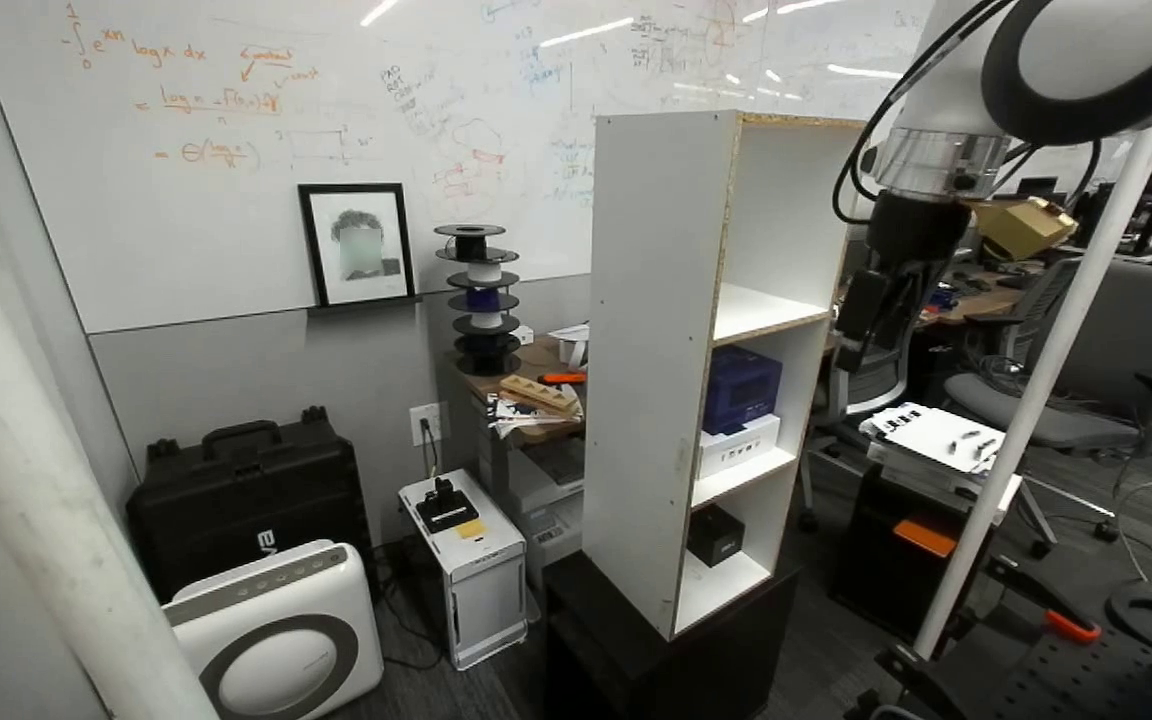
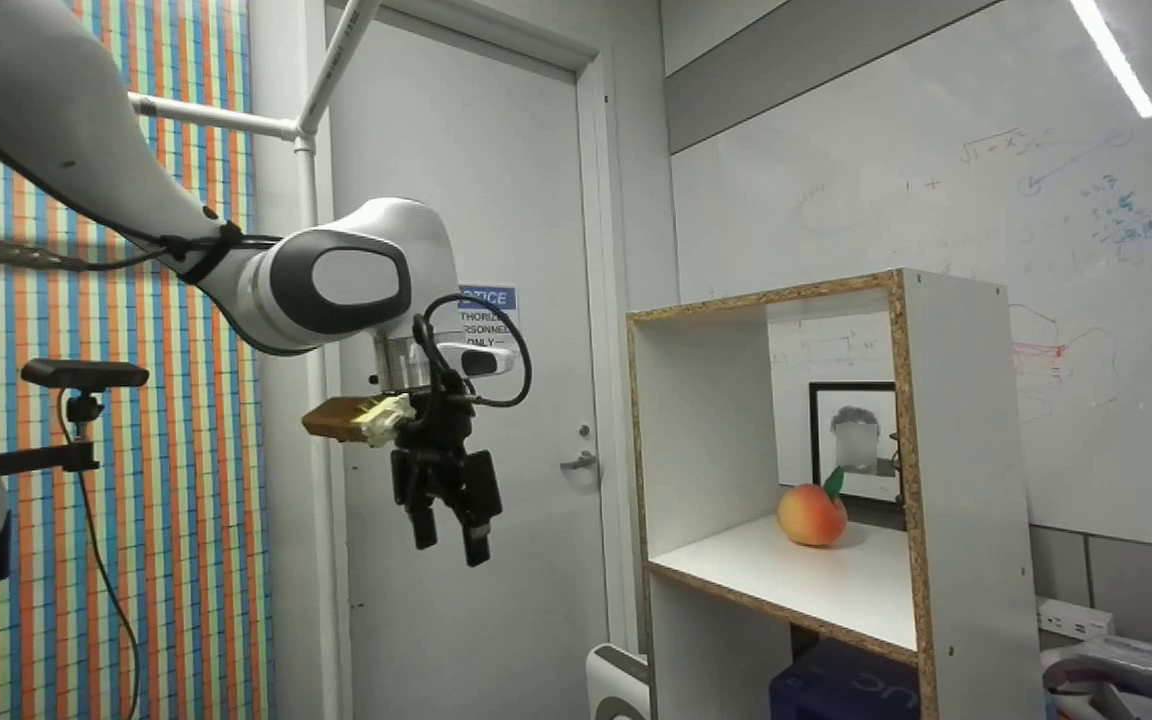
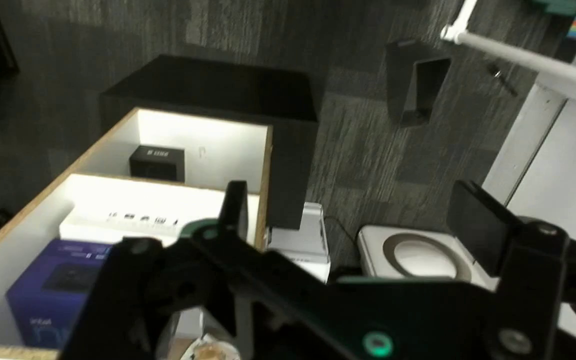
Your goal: Pick up the peach from the shelf and place it on top of the shelf
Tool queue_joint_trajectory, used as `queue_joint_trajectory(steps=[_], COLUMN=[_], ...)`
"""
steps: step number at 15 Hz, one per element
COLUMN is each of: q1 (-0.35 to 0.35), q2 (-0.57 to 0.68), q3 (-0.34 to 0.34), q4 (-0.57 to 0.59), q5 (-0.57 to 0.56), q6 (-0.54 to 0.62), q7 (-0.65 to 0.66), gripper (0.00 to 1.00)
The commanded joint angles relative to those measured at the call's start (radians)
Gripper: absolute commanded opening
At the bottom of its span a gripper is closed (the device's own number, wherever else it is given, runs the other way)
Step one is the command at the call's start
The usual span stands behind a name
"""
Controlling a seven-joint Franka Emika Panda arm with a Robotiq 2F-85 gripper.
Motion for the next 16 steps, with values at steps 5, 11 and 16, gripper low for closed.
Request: queue_joint_trajectory(steps=[5,11,16], q1=[-0.119,-0.038,0.143], q2=[0.163,0.328,0.500], q3=[-0.109,-0.260,-0.432], q4=[0.007,0.007,0.042], q5=[-0.030,0.039,-0.058], q6=[0.568,1.029,1.406], q7=[-0.015,-0.011,0.149], gripper=[1.00,1.00,1.00])
